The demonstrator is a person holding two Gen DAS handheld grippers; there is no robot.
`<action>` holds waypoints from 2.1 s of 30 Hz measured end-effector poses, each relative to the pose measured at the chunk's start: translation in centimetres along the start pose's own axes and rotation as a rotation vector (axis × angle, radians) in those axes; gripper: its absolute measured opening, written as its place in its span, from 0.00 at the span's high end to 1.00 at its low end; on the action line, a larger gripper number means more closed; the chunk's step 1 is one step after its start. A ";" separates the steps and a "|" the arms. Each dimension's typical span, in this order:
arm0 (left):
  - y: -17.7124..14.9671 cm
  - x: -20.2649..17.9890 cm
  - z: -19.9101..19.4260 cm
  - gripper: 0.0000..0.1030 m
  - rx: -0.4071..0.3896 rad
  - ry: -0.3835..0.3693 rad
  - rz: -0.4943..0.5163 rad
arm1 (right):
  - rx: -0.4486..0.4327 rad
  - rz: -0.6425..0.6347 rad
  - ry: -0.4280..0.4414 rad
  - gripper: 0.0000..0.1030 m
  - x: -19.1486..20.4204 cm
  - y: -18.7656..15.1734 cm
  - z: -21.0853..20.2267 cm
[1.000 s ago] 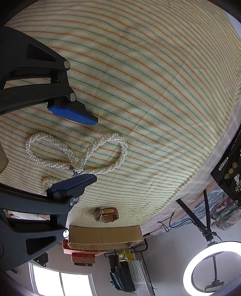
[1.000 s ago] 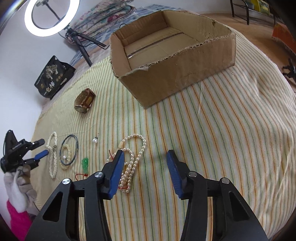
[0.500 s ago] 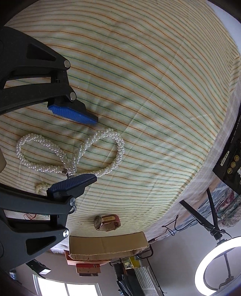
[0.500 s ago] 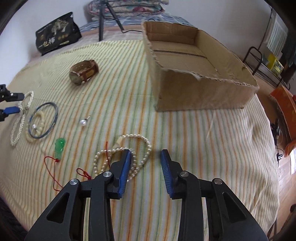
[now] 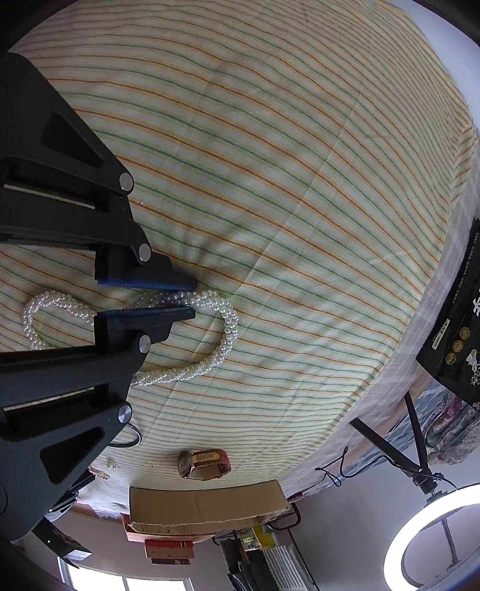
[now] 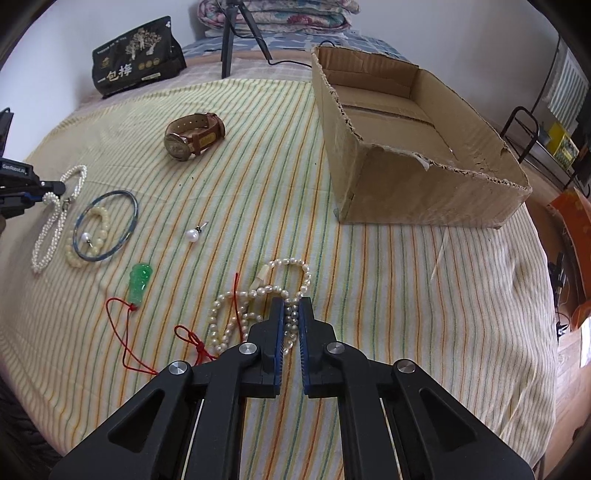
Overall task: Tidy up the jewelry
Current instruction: 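Carry the pearl necklace in the left tool while the right tool carries the pearl strand to the box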
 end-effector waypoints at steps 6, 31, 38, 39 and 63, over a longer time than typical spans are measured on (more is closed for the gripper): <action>-0.6 -1.6 -1.8 0.94 -0.045 -0.017 0.055 | -0.031 0.028 0.057 0.94 -0.4 0.1 -1.4; -4.2 -7.9 -10.9 0.94 -0.198 -0.158 0.207 | -0.297 0.150 0.224 0.94 -2.4 0.7 -11.5; -5.2 -10.3 -13.5 0.94 -0.241 -0.190 0.259 | -0.350 0.135 0.242 0.94 -1.7 1.4 -14.2; -5.3 -10.8 -13.9 0.94 -0.244 -0.198 0.266 | -0.355 0.136 0.244 0.94 -1.7 1.4 -14.5; -3.2 -25.6 -15.0 0.94 -0.274 -0.229 0.479 | -0.464 0.191 0.211 0.94 -5.5 7.2 -18.1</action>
Point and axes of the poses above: each gripper's, at about its wrist camera, not at the fingertips, and z roughly the way its jaws point, x to its left, y to its top, the point moved 5 cm from there along z, roughly the way its jaws point, and after that the axes turned 11 degrees about x, right-handed, at the moved point
